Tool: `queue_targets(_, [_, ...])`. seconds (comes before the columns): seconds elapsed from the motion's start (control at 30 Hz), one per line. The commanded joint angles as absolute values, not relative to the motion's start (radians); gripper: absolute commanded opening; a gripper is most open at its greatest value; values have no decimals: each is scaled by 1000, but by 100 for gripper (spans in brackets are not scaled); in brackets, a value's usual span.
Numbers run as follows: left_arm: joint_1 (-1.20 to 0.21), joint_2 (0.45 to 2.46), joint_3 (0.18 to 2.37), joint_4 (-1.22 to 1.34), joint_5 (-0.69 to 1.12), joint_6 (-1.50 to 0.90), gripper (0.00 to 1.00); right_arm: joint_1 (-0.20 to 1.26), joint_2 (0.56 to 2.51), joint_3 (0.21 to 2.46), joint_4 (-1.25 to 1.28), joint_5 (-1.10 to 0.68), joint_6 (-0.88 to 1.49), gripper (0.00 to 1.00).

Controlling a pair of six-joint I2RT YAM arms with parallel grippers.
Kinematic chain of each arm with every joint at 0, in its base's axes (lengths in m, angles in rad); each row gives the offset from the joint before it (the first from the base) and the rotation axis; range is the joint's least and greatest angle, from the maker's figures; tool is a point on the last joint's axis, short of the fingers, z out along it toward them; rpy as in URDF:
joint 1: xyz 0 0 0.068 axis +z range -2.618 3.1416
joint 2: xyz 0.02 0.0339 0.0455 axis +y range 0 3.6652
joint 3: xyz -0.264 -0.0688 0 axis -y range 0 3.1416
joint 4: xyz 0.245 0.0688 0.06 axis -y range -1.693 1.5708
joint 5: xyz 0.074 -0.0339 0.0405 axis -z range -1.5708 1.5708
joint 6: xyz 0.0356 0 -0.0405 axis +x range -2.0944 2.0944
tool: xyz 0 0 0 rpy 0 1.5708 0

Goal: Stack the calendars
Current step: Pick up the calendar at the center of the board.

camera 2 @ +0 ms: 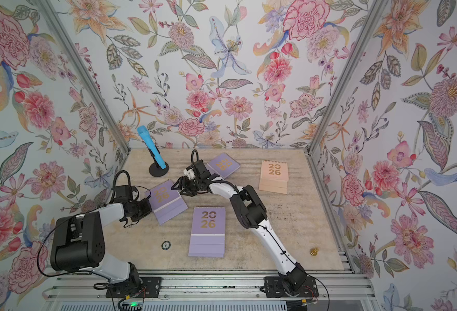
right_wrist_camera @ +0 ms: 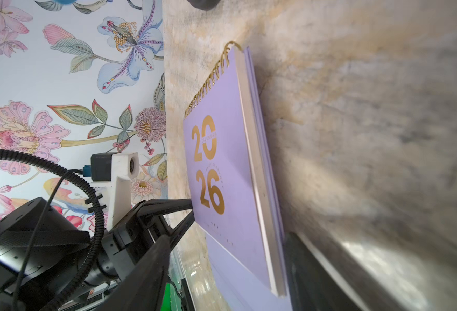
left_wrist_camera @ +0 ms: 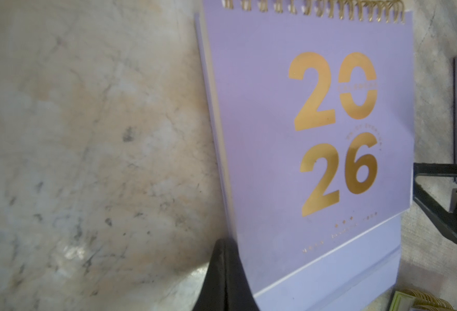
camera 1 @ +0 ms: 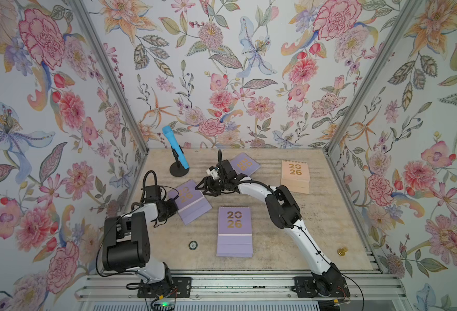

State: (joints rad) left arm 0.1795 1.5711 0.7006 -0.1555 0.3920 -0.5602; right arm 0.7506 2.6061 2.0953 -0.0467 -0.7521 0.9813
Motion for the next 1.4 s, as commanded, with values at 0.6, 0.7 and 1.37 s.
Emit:
queue_targets(0.6, [179,1578,670,-247,371,-534,0,822,2541,1957,399,-939,1236,39])
queue_targets(0.7, [180,1572,669,-250,373,-535,0,822,2527,1947,356,-921,1202,38])
queue_targets(1.37, [181,1523,654,-254,374,-540,0,849,2548,1974,341,-884,1219,50])
